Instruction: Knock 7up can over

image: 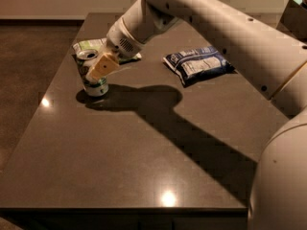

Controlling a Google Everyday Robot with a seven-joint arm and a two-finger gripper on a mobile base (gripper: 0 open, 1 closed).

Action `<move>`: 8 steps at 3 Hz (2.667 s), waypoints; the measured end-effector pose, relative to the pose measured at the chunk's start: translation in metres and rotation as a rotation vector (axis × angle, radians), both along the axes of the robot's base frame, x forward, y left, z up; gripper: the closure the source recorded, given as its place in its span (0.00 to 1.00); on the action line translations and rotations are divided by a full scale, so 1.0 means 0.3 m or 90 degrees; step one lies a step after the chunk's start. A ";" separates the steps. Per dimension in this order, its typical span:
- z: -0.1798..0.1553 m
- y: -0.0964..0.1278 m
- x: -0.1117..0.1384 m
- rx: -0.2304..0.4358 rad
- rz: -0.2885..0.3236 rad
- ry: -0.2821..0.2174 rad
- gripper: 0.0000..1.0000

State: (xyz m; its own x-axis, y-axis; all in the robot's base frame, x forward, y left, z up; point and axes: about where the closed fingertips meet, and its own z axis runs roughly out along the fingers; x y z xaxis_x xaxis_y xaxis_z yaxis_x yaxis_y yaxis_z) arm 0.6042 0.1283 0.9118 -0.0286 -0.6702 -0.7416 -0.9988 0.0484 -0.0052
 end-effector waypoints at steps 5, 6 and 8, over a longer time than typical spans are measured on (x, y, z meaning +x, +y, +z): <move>0.073 -0.451 -0.048 -0.421 0.103 -0.134 0.85; 0.015 -0.437 -0.136 -0.468 0.193 -0.160 0.53; -0.056 -0.396 -0.192 -0.495 0.268 -0.176 0.07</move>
Offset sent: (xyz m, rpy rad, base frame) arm 0.0031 -0.1139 0.0413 -0.4421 -0.1350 0.0202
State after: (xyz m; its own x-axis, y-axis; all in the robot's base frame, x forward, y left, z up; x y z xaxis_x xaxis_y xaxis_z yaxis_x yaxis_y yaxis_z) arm 0.5466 0.0093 0.8951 0.4404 -0.8975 -0.0224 -0.8919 -0.4345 -0.1249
